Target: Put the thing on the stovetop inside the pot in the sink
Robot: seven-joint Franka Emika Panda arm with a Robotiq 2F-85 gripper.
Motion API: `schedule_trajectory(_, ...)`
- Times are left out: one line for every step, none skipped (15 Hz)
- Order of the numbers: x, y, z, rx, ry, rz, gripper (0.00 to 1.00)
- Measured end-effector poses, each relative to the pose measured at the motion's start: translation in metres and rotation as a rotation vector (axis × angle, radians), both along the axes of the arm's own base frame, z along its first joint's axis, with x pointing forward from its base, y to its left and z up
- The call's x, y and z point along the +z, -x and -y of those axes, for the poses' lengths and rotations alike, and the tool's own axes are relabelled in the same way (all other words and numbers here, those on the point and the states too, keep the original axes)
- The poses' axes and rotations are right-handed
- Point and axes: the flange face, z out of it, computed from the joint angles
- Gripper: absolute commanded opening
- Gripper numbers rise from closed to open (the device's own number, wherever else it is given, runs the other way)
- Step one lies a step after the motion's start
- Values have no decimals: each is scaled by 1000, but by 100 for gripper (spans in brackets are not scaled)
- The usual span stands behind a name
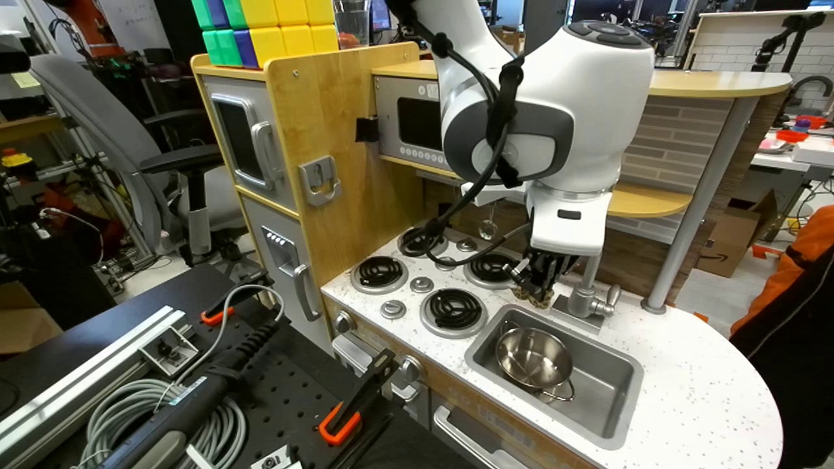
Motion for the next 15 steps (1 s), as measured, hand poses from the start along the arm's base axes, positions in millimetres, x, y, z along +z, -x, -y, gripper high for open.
schedule_trajectory(1, -1, 1, -12, 14, 3, 32)
schedule_trajectory(2, -2, 2, -21, 22, 1, 40)
schedule_trajectory(3, -2, 2, -27, 27, 1, 46)
schedule_trajectory(3, -3, 1, -30, 32, 1, 52)
schedule_trajectory(3, -4, 1, -30, 35, 0, 61)
schedule_trajectory(3, -4, -1, -25, 36, -2, 67)
schedule_trajectory(4, -5, -4, -18, 35, -2, 76)
schedule_trajectory(4, -6, -9, -8, 28, -3, 82)
schedule_trajectory(5, -6, -16, 7, 18, -3, 91)
schedule_trajectory(8, -5, -24, 28, 6, -3, 97)
schedule_trajectory(11, -4, -35, 64, -21, -8, 100)
schedule_trajectory(17, -1, -46, 105, -57, -14, 100)
schedule_trajectory(25, 4, -56, 142, -94, -22, 100)
schedule_trajectory(35, 9, -64, 178, -134, -30, 100)
schedule_trajectory(46, 16, -71, 217, -179, -42, 100)
